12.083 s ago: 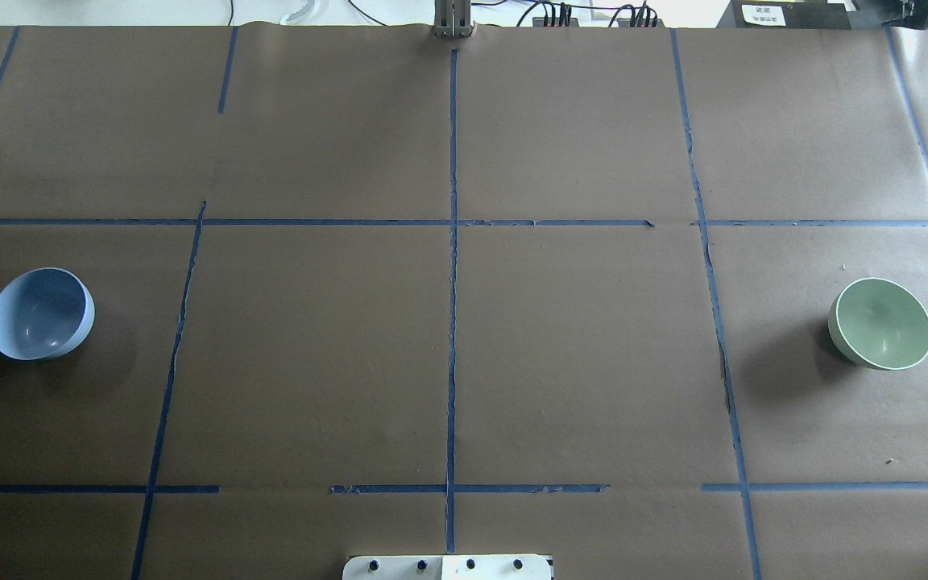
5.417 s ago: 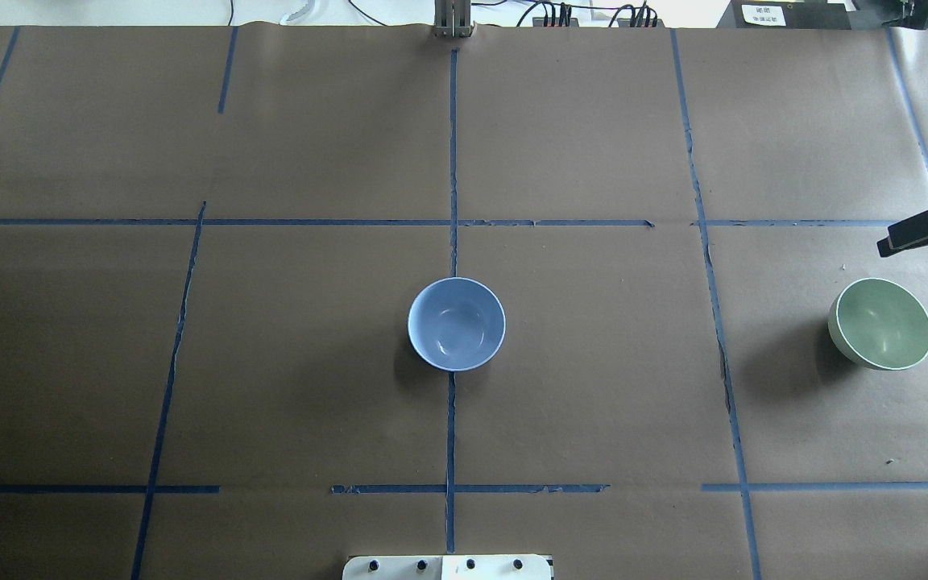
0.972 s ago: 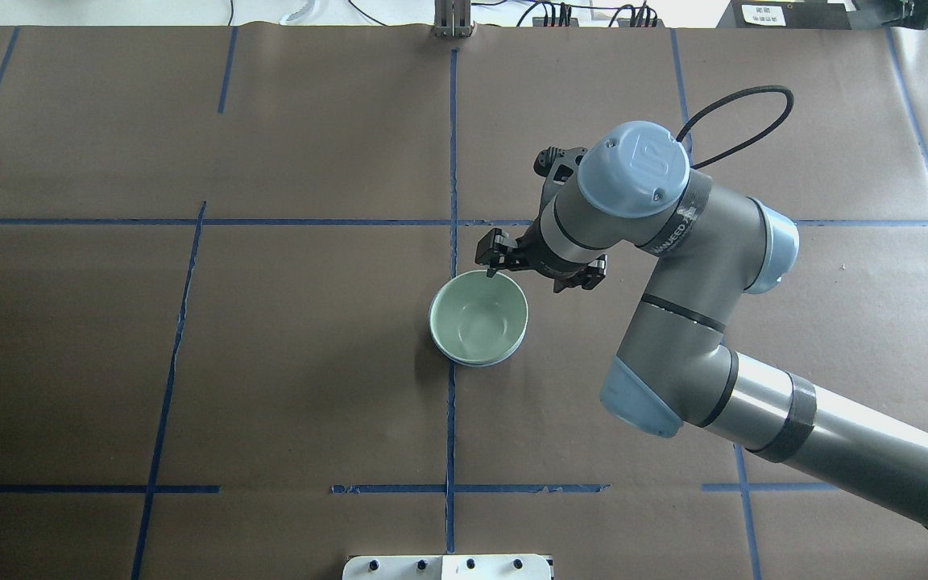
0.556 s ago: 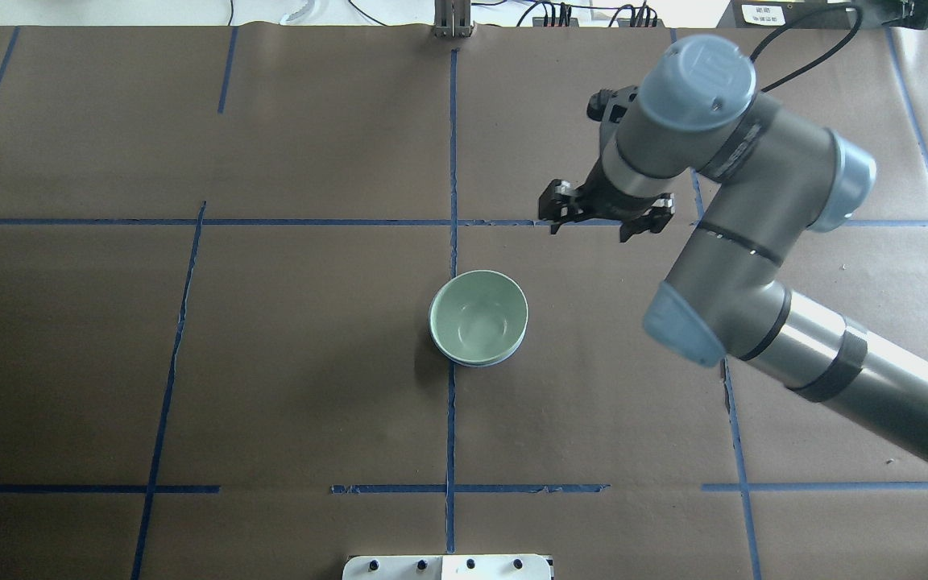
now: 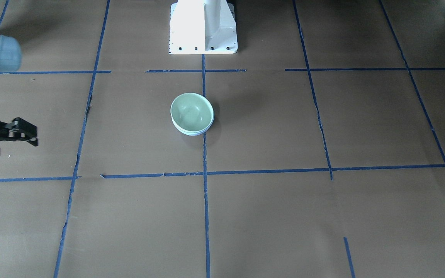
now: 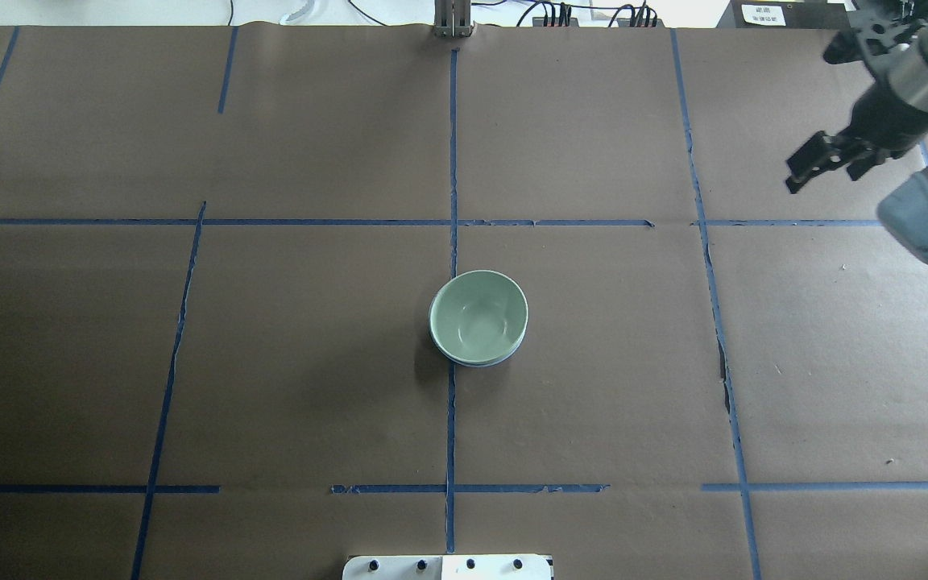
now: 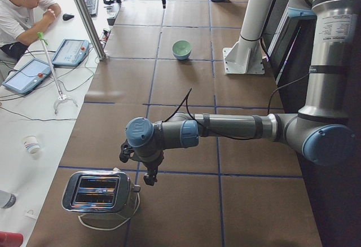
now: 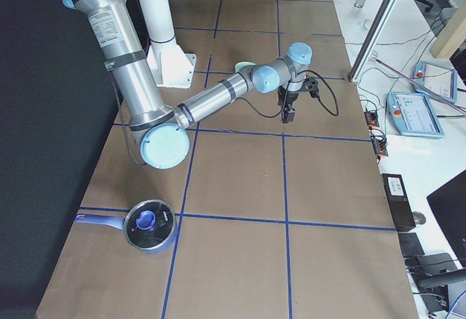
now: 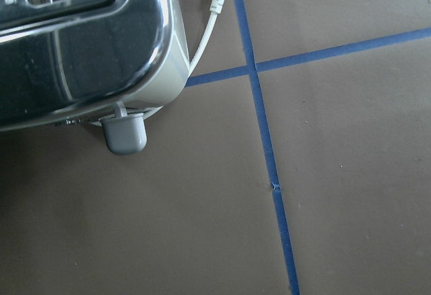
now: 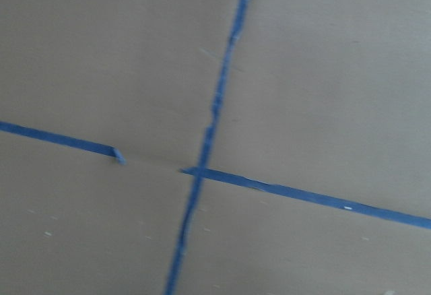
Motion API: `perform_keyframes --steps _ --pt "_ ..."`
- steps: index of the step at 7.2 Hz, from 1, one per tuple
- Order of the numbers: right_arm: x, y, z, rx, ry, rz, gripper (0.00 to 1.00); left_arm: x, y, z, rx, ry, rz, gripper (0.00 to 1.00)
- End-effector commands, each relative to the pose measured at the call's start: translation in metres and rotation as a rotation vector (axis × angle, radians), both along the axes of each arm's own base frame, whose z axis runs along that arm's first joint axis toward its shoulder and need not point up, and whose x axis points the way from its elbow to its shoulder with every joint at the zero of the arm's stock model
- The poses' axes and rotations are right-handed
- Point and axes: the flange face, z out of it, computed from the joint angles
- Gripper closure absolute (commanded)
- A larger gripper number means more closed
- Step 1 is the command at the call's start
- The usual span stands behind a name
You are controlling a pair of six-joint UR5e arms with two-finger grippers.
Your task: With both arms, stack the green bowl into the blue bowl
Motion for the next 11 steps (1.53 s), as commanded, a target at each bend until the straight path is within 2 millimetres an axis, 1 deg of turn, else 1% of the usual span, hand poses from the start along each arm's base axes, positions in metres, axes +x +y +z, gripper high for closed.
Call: perform_keyframes --steps 1,2,3,4,5,6,7,8,9,11 --pt "0.112 0.052 0.092 0.01 0.001 -0.012 0.0 0.002 0.001 -0.007 -0.013 -0.006 -0.018 0.0" --pt "0.14 0.091 0.122 -0.039 0.018 0.025 0.0 0.003 0.009 -0.007 -0.007 -0.001 -0.016 0.0" --pt "0.165 0.124 0.139 -0.075 0.03 0.067 0.0 0.003 0.017 -0.006 -0.008 -0.002 -0.016 0.0" --pt "0.173 0.153 0.133 -0.087 0.032 0.087 0.0 0.003 0.017 -0.006 -0.007 -0.002 -0.016 0.0" --pt "0.174 0.166 0.135 -0.101 0.035 0.09 0.0 0.003 0.018 -0.005 -0.01 -0.002 -0.016 0.0" --pt "0.174 0.165 0.136 -0.115 0.036 0.103 0.0 0.004 0.03 -0.004 -0.014 0.005 -0.017 0.0" --pt "0.173 0.164 0.133 -0.164 0.034 0.156 0.0 0.003 0.038 -0.016 0.009 0.0 -0.017 0.0" --pt "0.173 0.163 0.134 -0.201 0.037 0.192 0.0 0.003 0.039 -0.008 -0.007 -0.003 -0.018 0.0" --pt "0.173 0.163 0.134 -0.202 0.037 0.192 0.0 0.003 0.039 -0.012 0.0 -0.003 -0.018 0.0" --pt "0.172 0.162 0.134 -0.194 0.035 0.187 0.0 0.003 0.04 -0.012 -0.002 -0.004 -0.019 0.0"
